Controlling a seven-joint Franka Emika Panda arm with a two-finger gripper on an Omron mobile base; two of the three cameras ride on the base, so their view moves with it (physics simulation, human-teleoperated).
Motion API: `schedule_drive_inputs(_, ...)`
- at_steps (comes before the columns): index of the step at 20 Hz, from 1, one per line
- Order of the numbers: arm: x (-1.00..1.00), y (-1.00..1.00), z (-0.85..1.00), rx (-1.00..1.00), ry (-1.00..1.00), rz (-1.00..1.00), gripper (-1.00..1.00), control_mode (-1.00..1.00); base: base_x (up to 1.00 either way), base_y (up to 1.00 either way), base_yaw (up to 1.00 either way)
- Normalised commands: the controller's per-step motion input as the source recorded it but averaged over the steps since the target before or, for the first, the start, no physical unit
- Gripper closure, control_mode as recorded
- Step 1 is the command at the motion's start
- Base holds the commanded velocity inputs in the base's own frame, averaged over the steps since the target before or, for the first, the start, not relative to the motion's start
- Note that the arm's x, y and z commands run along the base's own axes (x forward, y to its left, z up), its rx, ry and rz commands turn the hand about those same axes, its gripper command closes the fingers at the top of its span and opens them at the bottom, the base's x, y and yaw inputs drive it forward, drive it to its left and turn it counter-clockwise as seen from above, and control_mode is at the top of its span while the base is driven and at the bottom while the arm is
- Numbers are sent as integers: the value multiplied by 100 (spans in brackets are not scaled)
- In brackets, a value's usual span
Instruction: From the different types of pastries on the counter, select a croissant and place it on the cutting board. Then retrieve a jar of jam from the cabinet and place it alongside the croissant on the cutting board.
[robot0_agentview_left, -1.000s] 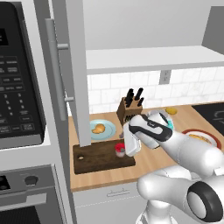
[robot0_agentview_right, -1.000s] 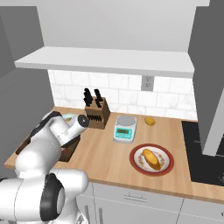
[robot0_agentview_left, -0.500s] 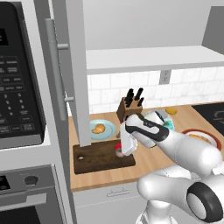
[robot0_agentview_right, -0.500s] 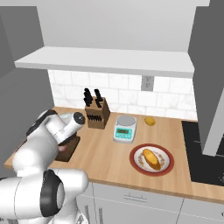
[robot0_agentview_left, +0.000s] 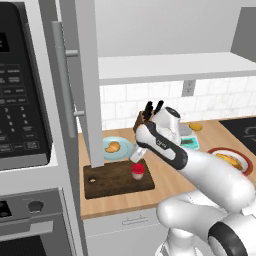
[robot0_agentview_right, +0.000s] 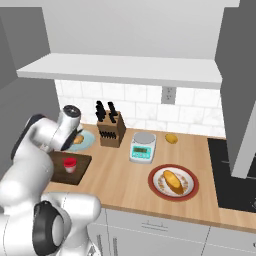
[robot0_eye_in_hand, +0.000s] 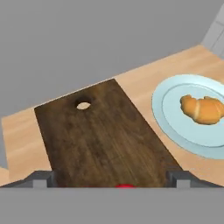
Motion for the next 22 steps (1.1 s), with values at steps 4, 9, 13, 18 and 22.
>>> schedule_drive_inputs(4, -6, 41, -1, -38, 7, -57, -100, -100, 0, 0, 0)
schedule_drive_inputs(9, 4, 44, -20, -29, 6, -19, -100, -100, 0, 0, 0)
schedule_drive_inputs(13, 17, -71, 0, 7, 33, -23, -100, -100, 0, 0, 0)
schedule_drive_inputs(18, 17, -77, 0, 12, 32, -23, -100, -100, 0, 0, 0)
schedule_drive_inputs(22, 6, 9, -7, 0, -2, -4, -100, -100, 0, 0, 0)
